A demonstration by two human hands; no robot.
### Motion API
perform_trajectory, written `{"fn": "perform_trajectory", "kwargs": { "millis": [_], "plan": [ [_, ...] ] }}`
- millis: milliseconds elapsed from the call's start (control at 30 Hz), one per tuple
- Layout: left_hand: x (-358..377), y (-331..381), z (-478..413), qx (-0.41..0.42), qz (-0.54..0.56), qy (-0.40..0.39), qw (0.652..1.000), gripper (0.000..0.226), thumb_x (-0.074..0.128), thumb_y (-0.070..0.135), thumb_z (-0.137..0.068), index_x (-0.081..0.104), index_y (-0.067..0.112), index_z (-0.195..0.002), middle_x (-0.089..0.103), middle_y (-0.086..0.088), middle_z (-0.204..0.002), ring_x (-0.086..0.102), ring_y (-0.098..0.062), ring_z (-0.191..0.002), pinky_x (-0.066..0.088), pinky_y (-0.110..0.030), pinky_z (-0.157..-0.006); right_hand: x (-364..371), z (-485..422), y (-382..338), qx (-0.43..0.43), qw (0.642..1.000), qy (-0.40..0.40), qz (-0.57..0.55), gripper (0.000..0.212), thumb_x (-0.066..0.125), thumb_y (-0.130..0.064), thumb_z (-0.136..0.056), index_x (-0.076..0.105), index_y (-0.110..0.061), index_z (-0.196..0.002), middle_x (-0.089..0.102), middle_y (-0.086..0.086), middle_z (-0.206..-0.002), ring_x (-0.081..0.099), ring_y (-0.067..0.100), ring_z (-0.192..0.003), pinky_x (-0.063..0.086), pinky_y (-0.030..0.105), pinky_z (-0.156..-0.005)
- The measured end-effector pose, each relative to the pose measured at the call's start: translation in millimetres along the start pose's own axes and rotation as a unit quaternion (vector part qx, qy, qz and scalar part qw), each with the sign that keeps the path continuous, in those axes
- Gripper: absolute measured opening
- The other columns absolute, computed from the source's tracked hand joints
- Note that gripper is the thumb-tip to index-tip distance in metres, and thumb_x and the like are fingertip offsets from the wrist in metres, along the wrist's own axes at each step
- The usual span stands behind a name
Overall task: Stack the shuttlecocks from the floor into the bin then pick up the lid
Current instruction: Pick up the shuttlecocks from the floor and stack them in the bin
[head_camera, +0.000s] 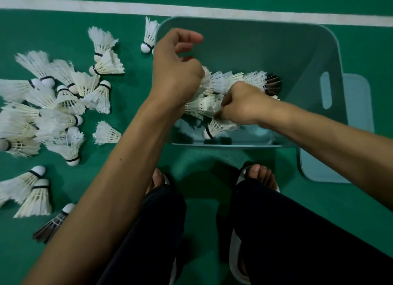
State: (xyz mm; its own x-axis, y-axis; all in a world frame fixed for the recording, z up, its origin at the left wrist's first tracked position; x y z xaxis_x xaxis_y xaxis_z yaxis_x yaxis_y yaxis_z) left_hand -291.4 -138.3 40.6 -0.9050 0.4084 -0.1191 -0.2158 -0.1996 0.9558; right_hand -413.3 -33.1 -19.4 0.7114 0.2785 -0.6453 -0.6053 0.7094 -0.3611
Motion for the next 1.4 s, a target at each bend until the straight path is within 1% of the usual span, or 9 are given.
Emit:
{"fn": "perform_trajectory", "kwargs": {
  "millis": [267,367,467,600,767,867,1000,1100,1400],
  "plan": [
    [11,-4,4,0.057,-0.043,-0.02,0.997,0.053,0.055,-0.019,-0.071,0.061,0.023,-0.103,0.063,0.005,-0.119,0.055,-0.008,-0.117,0.046,-0.02,-0.098,92,-27,5,0.159,0.947,-0.202,-0.193,0.03,0.043,-0.01,-0.106,0.051,-0.008,-0.078,0.053,0.005,-0.051,0.052,0.015,-0.057,0.057,0.025,-0.056],
    [10,-1,5,0.066,-0.047,-0.031,0.996,0.053,0.058,-0.02,-0.072,0.061,0.021,-0.105,0.063,0.002,-0.122,0.053,0.002,-0.111,0.042,-0.003,-0.086,101,-23,-4,0.154,0.94,-0.238,-0.188,0.032,0.042,-0.017,-0.106,0.054,-0.003,-0.079,0.053,0.012,-0.067,0.052,0.02,-0.064,0.052,0.032,-0.077],
    [12,-10,4,0.02,0.006,-0.058,0.998,0.057,0.058,-0.022,-0.075,0.063,0.023,-0.109,0.057,0.002,-0.129,0.052,-0.01,-0.123,0.053,-0.022,-0.088,67,-15,-4,0.111,0.953,-0.245,-0.139,0.038,0.046,-0.031,-0.106,0.062,0.0,-0.09,0.066,0.017,-0.092,0.064,0.027,-0.078,0.056,0.034,-0.073],
    [22,-19,3,-0.095,0.157,-0.113,0.977,0.063,0.047,-0.027,-0.085,0.062,0.021,-0.124,0.046,-0.012,-0.146,0.064,-0.019,-0.111,0.042,-0.017,-0.057,-30,2,-1,0.031,0.968,-0.112,-0.224,0.014,0.054,-0.002,-0.098,0.067,-0.003,-0.093,0.077,0.017,-0.108,0.075,0.026,-0.085,0.061,0.028,-0.064],
    [39,-22,8,-0.146,0.232,-0.153,0.95,0.067,0.044,-0.027,-0.086,0.06,0.021,-0.131,0.046,-0.015,-0.149,0.051,-0.028,-0.135,0.043,-0.035,-0.111,-64,30,-7,-0.068,0.95,-0.11,-0.285,0.016,0.062,0.005,-0.089,0.068,-0.006,-0.098,0.073,0.009,-0.093,0.068,0.021,-0.087,0.055,0.03,-0.076],
    [44,-23,12,-0.154,0.224,-0.181,0.945,0.064,0.042,-0.025,-0.087,0.062,0.023,-0.125,0.05,-0.014,-0.146,0.052,-0.028,-0.134,0.044,-0.038,-0.114,-37,33,-13,-0.037,0.923,-0.185,-0.334,0.024,0.083,-0.017,-0.068,0.067,-0.013,-0.086,0.062,0.002,-0.073,0.061,0.013,-0.068,0.052,0.026,-0.065],
    [18,-18,6,-0.061,0.006,-0.095,0.994,0.047,0.05,-0.013,-0.088,0.068,0.023,-0.114,0.062,-0.001,-0.127,0.063,-0.008,-0.106,0.051,-0.021,-0.076,-14,18,5,0.03,0.94,-0.172,-0.292,0.019,0.08,-0.018,-0.071,0.071,-0.009,-0.085,0.065,0.003,-0.066,0.063,0.012,-0.058,0.054,0.022,-0.053],
    [-1,15,9,0.086,-0.159,-0.042,0.983,0.04,0.051,-0.006,-0.086,0.07,0.02,-0.11,0.066,0.008,-0.115,0.061,0.0,-0.108,0.051,-0.015,-0.084,-11,10,25,0.067,0.973,-0.116,-0.19,0.01,0.075,-0.006,-0.087,0.074,0.001,-0.094,0.076,0.012,-0.077,0.069,0.02,-0.066,0.061,0.029,-0.059],
    [-77,55,24,0.193,-0.172,0.135,0.956,0.037,0.048,-0.001,-0.075,0.069,0.015,-0.1,0.07,0.009,-0.1,0.066,0.002,-0.097,0.056,-0.021,-0.078,40,-10,-1,0.086,0.987,-0.082,-0.112,0.012,0.067,-0.001,-0.095,0.06,0.008,-0.092,0.068,0.018,-0.068,0.067,0.022,-0.048,0.063,0.037,-0.056]
  ]
}}
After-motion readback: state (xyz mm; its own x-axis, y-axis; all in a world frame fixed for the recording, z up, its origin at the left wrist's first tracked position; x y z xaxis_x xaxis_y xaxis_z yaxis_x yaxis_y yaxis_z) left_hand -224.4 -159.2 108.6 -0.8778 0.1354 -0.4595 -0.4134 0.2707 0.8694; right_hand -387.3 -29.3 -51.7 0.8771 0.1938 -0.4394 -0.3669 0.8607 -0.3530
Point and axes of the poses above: each hand's wrist, its own z-axis away from the middle knuckle, its own x-axis out of the palm, y = z × x, the point moved 10 cm from there along -z, towards the middle knuckle
